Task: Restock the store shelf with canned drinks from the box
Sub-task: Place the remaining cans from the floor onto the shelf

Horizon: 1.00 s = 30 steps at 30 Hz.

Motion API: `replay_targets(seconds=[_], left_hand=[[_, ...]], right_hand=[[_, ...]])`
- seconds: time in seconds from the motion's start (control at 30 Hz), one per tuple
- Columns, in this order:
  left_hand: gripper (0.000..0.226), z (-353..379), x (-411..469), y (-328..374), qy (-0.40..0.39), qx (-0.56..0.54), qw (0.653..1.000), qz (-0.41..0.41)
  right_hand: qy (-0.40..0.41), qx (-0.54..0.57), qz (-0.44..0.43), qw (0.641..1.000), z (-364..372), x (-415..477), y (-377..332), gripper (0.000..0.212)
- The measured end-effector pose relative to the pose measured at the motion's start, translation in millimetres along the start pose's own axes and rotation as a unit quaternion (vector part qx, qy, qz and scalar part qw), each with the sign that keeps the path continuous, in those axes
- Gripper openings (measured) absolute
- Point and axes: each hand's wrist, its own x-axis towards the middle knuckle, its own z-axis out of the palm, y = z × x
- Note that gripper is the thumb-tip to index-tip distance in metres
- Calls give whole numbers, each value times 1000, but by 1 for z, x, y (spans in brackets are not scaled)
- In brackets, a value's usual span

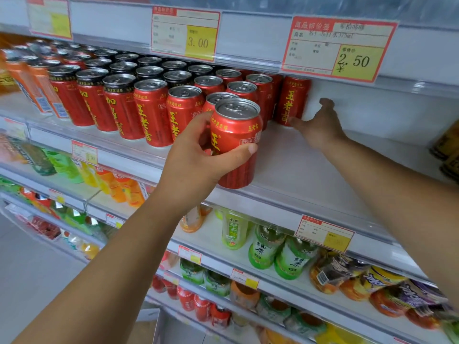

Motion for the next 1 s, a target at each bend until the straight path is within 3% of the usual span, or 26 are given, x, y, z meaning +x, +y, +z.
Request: replay_targets(seconds=[0.1, 0.17, 0.23, 0.3, 0.4, 0.47, 0.6, 0.8, 0.9, 1.0], left_hand=[[49, 13, 1, 2, -1, -16, 1000, -3], [50, 24, 3, 2, -7, -19, 1000, -5], [54, 37, 8, -1, -5, -23, 1000, -6], [60, 51, 13, -5, 10, -26, 1000, 2], [65, 69, 15, -13, 23, 10, 1000, 6], [66, 72, 15, -16, 7, 33, 999, 5], [67, 53, 13, -24, -56, 106, 992, 38], [52, -3, 5, -61, -49, 340, 923, 173], [45, -13, 6, -79, -51, 338, 906, 251], [39, -13, 8, -86, -55, 297, 911, 280]], right_hand=[[-47, -9, -67, 997, -18, -37, -1, 62], [-127, 27, -114, 985, -31, -66, -3, 48], [-216, 82, -143, 962, -43, -95, -6, 56], [-256, 131, -141, 947, -49, -115, -11, 73], [-209, 124, -141, 960, -47, -126, -13, 92], [-167, 113, -134, 970, -46, -125, -12, 84], [-171, 90, -110, 975, -47, -110, -10, 77], [-140, 73, -83, 984, -36, -70, -4, 79], [-89, 70, -58, 992, -24, -60, 0, 85], [-43, 66, -53, 995, -14, -52, 0, 76]])
